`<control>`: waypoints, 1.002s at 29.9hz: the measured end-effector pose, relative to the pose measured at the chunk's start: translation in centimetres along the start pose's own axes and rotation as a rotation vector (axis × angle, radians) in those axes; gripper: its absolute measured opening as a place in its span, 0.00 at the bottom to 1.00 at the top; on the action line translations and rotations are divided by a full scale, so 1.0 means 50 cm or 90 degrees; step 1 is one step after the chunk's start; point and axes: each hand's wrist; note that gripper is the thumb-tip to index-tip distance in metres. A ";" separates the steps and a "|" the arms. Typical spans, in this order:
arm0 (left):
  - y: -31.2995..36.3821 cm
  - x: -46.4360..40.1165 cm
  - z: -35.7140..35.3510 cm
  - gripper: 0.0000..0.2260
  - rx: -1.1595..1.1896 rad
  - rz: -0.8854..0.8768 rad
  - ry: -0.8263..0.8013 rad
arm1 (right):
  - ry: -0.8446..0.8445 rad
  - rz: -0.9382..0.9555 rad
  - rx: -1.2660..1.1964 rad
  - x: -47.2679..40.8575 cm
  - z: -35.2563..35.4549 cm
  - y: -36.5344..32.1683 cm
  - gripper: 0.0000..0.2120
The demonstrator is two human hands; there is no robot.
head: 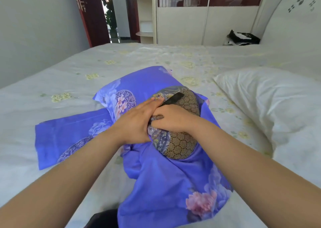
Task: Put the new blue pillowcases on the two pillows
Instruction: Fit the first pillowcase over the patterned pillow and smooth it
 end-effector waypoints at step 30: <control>-0.030 -0.049 -0.055 0.37 0.329 0.275 -0.085 | 0.197 0.006 0.258 0.207 -0.156 0.296 0.23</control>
Point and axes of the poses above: each hand's wrist, its own x-axis away from the middle knuckle, its own z-axis out of the back of the hand, y = z × x
